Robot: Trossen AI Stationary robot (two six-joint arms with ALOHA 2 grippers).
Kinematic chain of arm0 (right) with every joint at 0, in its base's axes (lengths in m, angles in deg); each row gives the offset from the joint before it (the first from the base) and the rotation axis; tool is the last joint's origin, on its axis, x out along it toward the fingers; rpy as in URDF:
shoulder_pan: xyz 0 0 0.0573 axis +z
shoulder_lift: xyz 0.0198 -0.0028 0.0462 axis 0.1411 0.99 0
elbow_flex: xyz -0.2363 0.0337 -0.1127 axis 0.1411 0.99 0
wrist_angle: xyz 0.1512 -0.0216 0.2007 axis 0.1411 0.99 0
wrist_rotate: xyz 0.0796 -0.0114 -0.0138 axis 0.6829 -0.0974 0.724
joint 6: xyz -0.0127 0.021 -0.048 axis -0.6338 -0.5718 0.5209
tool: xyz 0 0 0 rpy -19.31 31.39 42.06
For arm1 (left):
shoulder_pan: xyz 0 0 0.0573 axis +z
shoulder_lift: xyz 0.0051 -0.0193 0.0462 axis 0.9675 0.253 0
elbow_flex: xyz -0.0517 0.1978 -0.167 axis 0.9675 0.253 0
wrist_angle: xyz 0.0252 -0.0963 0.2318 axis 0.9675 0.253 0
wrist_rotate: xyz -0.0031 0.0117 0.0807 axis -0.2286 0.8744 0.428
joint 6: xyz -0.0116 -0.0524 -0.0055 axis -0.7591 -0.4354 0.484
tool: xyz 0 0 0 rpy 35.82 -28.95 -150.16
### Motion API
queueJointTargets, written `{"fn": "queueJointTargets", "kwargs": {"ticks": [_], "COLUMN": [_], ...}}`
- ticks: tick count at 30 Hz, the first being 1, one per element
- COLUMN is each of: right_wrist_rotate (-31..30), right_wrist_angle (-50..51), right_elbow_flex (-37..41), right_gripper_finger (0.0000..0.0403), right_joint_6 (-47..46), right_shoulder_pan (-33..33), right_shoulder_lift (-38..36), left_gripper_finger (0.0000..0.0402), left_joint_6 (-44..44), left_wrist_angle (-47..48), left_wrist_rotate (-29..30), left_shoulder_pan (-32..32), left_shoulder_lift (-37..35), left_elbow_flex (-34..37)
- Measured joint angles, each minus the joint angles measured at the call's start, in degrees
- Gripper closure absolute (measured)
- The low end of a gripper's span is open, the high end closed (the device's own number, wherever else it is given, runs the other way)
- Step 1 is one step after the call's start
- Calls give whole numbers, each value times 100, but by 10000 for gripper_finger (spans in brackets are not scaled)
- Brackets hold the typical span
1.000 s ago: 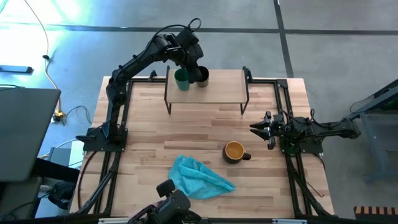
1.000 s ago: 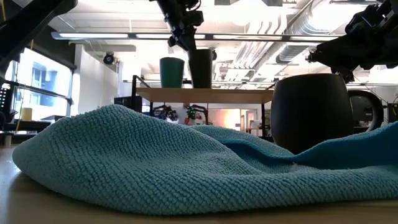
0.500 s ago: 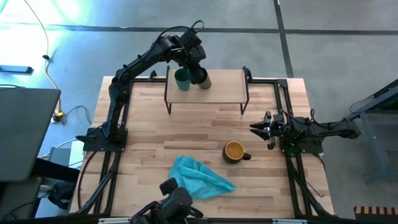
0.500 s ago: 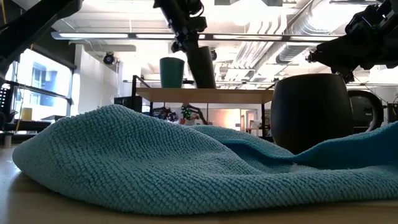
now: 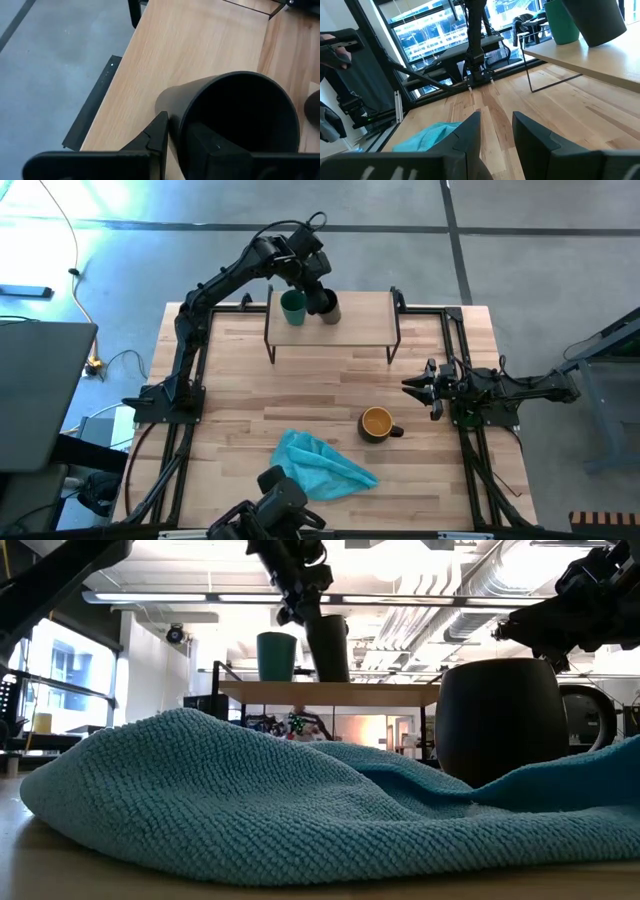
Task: Stack small to large cups/mugs on shelf
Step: Put the black cup on the shelf
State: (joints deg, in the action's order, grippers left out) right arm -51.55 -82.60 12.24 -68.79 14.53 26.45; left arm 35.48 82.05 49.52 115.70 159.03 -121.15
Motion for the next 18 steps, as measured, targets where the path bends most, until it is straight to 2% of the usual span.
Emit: {"fn": "queueJointTargets", "kwargs": {"ticks": [18], "right_wrist_rotate": [2], "right_wrist_angle": [2], "right_elbow_flex": [0], "right_gripper_finger": [299], "right_joint_6": [-24], "right_shoulder_pan": [0], "right_shoulder_lift": [0], "left_gripper_finger": [364], "left_joint_6": [-37], "left_wrist_angle": [-9], "left_wrist_rotate": [-146], "left_shoulder_pan": [55], "left_shoulder_lift": [0], "left_elbow_flex": [-2]}}
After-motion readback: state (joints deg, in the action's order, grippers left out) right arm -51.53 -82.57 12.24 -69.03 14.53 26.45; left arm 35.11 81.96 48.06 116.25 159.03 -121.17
